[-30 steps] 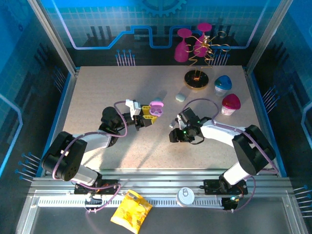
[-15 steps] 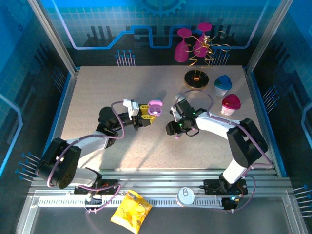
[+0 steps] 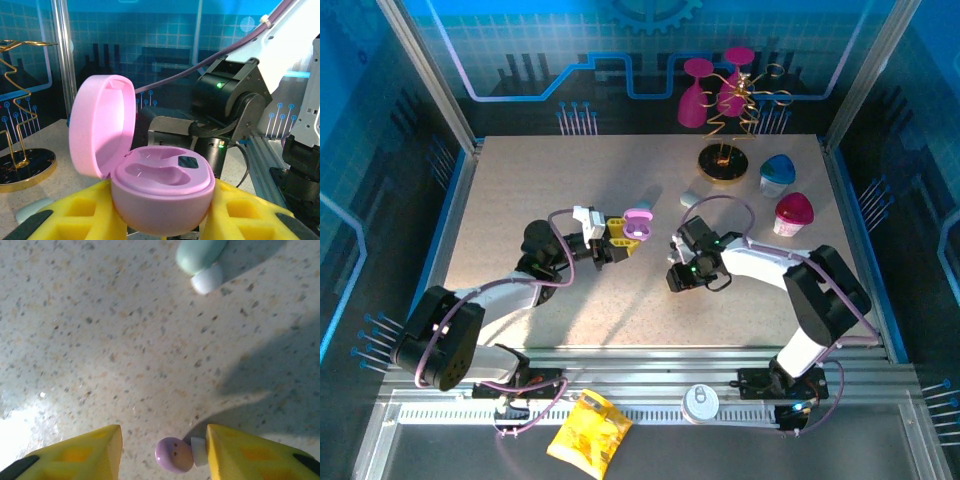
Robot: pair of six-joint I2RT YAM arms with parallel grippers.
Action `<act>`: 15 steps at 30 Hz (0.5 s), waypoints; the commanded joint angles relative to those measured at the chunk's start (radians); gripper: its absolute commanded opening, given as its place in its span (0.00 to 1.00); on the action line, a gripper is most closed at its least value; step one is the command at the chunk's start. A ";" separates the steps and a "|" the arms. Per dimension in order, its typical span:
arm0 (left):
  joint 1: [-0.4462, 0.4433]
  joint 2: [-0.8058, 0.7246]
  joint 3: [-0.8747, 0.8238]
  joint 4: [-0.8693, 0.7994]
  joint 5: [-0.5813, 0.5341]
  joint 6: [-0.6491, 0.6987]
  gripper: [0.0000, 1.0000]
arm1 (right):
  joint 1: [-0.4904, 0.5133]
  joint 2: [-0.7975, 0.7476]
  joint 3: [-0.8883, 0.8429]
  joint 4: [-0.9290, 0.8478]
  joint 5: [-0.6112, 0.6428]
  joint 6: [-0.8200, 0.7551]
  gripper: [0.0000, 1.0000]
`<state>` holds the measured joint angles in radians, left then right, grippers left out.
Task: Insert wireless bluetooth earbuds into charging case
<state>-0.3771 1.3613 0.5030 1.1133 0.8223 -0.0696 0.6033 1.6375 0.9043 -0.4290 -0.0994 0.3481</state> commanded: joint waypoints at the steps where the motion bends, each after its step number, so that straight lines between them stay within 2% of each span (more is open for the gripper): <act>1: -0.008 0.005 -0.009 0.053 -0.008 0.003 0.32 | 0.020 -0.034 0.003 -0.056 0.057 0.022 0.52; 5: -0.008 -0.005 -0.021 0.054 -0.010 0.004 0.32 | 0.051 -0.027 0.056 -0.128 0.188 0.037 0.55; 9: -0.008 -0.025 -0.032 0.035 -0.020 0.019 0.32 | 0.118 -0.034 0.083 -0.171 0.320 0.060 0.48; 12: -0.008 -0.032 -0.031 0.016 -0.018 0.031 0.32 | 0.149 -0.029 0.100 -0.194 0.342 0.029 0.46; 15: -0.008 -0.033 -0.029 0.010 -0.020 0.036 0.32 | 0.161 -0.006 0.124 -0.219 0.308 -0.042 0.45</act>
<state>-0.3771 1.3556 0.4847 1.1206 0.8143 -0.0677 0.7517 1.6253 0.9890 -0.5838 0.1799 0.3584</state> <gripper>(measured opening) 0.361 0.452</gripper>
